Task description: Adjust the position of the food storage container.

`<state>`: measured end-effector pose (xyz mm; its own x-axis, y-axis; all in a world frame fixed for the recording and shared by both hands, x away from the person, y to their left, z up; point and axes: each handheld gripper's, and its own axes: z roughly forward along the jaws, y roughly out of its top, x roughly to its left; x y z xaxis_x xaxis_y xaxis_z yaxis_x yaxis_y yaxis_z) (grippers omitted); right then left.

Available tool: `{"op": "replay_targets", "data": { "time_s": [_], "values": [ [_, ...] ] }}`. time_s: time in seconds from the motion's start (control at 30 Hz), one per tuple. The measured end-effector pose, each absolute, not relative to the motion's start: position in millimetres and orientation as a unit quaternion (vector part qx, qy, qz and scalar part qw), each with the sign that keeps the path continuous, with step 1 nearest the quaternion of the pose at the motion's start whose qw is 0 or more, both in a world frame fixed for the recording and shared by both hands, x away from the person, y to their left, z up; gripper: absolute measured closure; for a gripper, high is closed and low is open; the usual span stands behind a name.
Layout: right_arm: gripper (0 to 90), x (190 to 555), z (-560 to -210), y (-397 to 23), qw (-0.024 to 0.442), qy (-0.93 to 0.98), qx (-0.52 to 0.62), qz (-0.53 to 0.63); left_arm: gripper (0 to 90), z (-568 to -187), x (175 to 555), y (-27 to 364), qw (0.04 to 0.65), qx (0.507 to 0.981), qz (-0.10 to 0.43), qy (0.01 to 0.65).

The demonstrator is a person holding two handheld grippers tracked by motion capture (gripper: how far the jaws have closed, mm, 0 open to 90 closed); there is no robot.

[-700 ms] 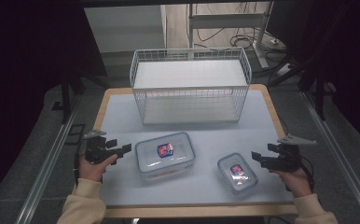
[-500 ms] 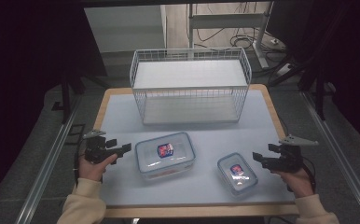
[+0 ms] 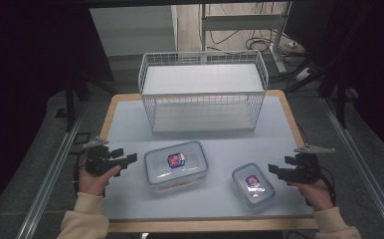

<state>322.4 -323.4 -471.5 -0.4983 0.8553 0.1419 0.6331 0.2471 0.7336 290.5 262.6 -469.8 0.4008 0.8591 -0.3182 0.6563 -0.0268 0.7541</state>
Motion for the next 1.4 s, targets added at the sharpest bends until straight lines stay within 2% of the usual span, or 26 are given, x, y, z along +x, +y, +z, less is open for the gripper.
{"op": "replay_targets", "data": {
  "time_s": [0.17, 0.33, 0.37, 0.43, 0.57, 0.83, 1.17, 1.4],
  "values": [
    [21.0, 321.8, -470.8, -325.5, 0.153, 0.784, 0.483, 0.36, 47.3, -473.3, 287.1, 262.3, 0.436, 0.725, 0.096, 0.524],
    [21.0, 321.7, -473.2, -327.3, 0.152, 0.787, 0.485, 0.351, 72.4, -476.7, 283.5, 263.4, 0.431, 0.731, 0.083, 0.523],
    [21.0, 321.9, -473.8, -327.7, 0.152, 0.787, 0.485, 0.349, 72.4, -478.2, 282.3, 263.6, 0.429, 0.733, 0.073, 0.522],
    [21.0, 322.0, -474.0, -329.1, 0.15, 0.786, 0.487, 0.35, 81.4, -481.6, 279.5, 263.4, 0.426, 0.739, 0.058, 0.518],
    [21.1, 321.3, -472.4, -329.7, 0.151, 0.784, 0.488, 0.352, 87.2, -495.7, 270.5, 258.3, 0.412, 0.748, 0.037, 0.518],
    [21.7, 321.7, -473.2, -329.1, 0.149, 0.786, 0.488, 0.35, 89.9, -508.6, 262.0, 249.1, 0.397, 0.756, 0.018, 0.52],
    [21.7, 321.8, -473.0, -331.2, 0.149, 0.783, 0.492, 0.35, 90.0, -519.0, 272.9, 228.2, 0.388, 0.764, -0.007, 0.515],
    [21.7, 321.9, -473.4, -333.8, 0.15, 0.78, 0.496, 0.351, 90.0, -520.8, 279.6, 224.7, 0.374, 0.764, 0.001, 0.526]
  ]
}}
